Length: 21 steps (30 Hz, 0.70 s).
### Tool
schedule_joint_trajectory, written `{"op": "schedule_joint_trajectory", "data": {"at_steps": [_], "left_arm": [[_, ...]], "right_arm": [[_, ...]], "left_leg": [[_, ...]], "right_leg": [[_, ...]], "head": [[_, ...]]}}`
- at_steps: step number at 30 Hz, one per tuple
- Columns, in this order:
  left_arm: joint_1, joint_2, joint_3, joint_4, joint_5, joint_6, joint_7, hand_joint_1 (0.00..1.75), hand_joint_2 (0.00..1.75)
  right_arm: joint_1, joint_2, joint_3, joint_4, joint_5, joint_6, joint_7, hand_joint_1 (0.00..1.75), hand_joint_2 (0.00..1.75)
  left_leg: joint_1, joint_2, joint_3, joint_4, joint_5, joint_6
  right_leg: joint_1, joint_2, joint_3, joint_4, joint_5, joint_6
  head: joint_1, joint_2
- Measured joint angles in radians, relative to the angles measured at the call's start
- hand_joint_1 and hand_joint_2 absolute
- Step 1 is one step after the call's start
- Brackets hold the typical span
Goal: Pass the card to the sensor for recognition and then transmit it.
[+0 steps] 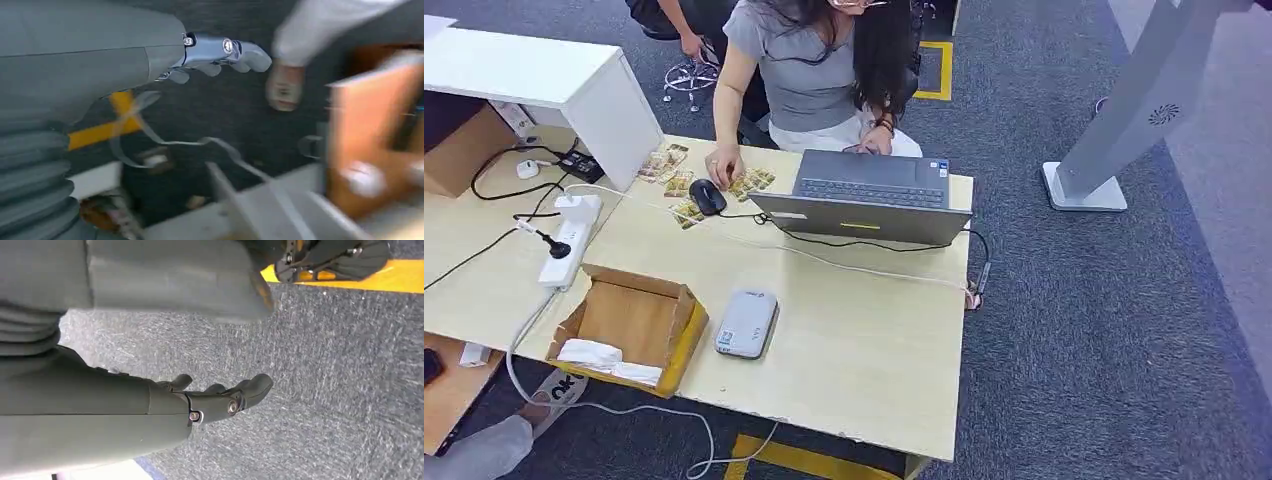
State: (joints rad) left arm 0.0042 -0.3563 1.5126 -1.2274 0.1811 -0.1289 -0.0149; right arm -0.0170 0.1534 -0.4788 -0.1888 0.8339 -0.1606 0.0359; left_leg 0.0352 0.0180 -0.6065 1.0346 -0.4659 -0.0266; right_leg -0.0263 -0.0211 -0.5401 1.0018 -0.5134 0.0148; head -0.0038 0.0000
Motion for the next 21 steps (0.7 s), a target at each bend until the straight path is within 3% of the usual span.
{"op": "schedule_joint_trajectory", "data": {"at_steps": [4, 5, 6, 21], "left_arm": [[0.005, 0.005, -0.061, 0.167, -0.065, -0.012, 0.004, 0.00, 1.75], [0.005, 0.006, -0.088, 0.193, -0.072, -0.012, 0.006, 0.00, 0.00], [0.006, 0.010, -0.110, 0.214, -0.074, -0.012, 0.006, 0.00, 0.00], [0.050, 0.106, -0.540, 0.447, -0.111, 0.032, 0.010, 0.00, 0.00]], "right_arm": [[0.002, -0.006, 0.020, -0.001, -0.045, 0.029, -0.016, 0.00, 1.75], [0.003, -0.008, 0.029, -0.002, -0.061, 0.033, -0.017, 0.00, 1.75], [0.004, -0.010, 0.034, -0.003, -0.075, 0.034, -0.018, 0.00, 0.00], [0.053, -0.046, 0.168, -0.054, -0.333, 0.077, -0.026, 0.00, 0.00]], "left_leg": [[0.000, -0.001, 0.000, 0.001, 0.000, 0.000], [0.000, -0.001, 0.000, 0.001, 0.000, 0.000], [0.000, 0.000, 0.001, 0.000, 0.000, 0.000], [0.000, -0.001, 0.001, 0.000, 0.000, 0.000]], "right_leg": [[0.000, 0.000, -0.002, 0.000, 0.000, 0.000], [0.000, 0.000, -0.001, 0.000, 0.000, 0.000], [0.000, 0.000, -0.001, 0.000, 0.000, 0.000], [0.000, 0.000, 0.001, 0.000, 0.000, 0.000]], "head": [[0.000, 0.000], [0.001, 0.000], [0.000, 0.000], [0.000, 0.000]]}}
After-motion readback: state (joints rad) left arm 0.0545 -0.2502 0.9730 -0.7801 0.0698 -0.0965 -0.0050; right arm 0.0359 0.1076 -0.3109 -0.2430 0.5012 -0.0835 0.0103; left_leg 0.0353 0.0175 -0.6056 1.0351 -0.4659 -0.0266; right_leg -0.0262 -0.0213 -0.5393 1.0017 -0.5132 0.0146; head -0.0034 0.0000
